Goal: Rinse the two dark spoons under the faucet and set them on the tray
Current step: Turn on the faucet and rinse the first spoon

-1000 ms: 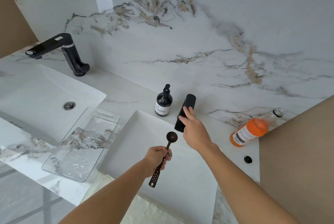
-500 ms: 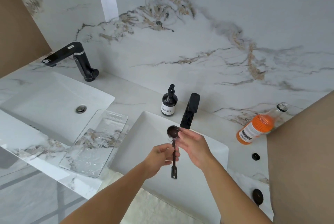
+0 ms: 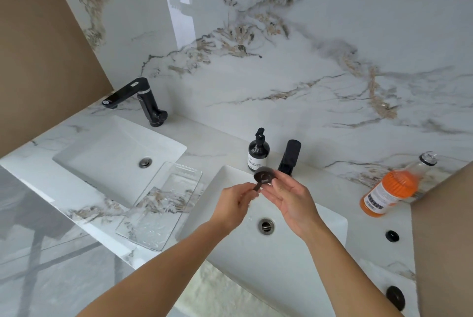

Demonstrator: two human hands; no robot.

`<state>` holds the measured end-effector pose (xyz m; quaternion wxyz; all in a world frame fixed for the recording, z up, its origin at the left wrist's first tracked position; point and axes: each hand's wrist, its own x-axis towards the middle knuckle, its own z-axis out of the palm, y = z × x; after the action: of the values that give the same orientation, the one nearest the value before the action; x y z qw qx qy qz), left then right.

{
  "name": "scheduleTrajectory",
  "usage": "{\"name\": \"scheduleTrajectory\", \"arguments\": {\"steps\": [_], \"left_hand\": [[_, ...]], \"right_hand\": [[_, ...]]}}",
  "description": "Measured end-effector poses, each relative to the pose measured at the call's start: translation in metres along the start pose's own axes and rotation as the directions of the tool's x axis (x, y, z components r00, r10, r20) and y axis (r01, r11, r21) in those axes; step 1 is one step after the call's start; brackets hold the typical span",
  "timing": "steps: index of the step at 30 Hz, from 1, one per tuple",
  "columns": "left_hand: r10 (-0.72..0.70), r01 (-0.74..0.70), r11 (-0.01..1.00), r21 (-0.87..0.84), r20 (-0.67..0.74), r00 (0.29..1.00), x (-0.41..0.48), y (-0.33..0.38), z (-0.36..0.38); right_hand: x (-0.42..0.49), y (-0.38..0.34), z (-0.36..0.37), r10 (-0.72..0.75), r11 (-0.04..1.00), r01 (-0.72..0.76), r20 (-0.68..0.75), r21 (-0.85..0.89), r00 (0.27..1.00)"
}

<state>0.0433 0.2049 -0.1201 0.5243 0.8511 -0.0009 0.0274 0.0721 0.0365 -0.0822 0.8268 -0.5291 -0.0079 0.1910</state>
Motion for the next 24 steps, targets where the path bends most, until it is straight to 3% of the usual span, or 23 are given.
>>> {"name": "scheduleTrajectory", "arguments": {"steps": [4,8,14,18,24], "left_hand": [[0.193,-0.181,0.958,0.222,-0.034,0.981,-0.003,-0.005,-0.005],[0.223,-0.204,0.960,0.192,-0.082,0.971,-0.010,0.004,-0.002],[0.094,-0.094,0.996,-0.007,-0.035,0.995,-0.019,0.002,-0.001],[0.043,-0.042,0.983,-0.177,0.003,0.999,-0.015,0.010,-0.009],[-0.013,0.011,0.982,-0.189,-0.012,1.000,0.007,-0.005,-0.045]], "right_hand": [[-0.012,0.003,0.000,-0.054,0.994,0.065,0.124,-0.093,0.991],[-0.018,0.005,-0.005,-0.066,0.985,0.088,0.145,-0.148,0.987],[-0.020,0.002,0.002,-0.089,0.917,0.106,0.063,-0.384,0.994],[-0.016,0.015,0.012,-0.008,0.892,-0.001,-0.018,-0.452,1.000],[-0.006,0.039,0.048,0.127,0.867,-0.178,-0.140,-0.465,0.982]]}}
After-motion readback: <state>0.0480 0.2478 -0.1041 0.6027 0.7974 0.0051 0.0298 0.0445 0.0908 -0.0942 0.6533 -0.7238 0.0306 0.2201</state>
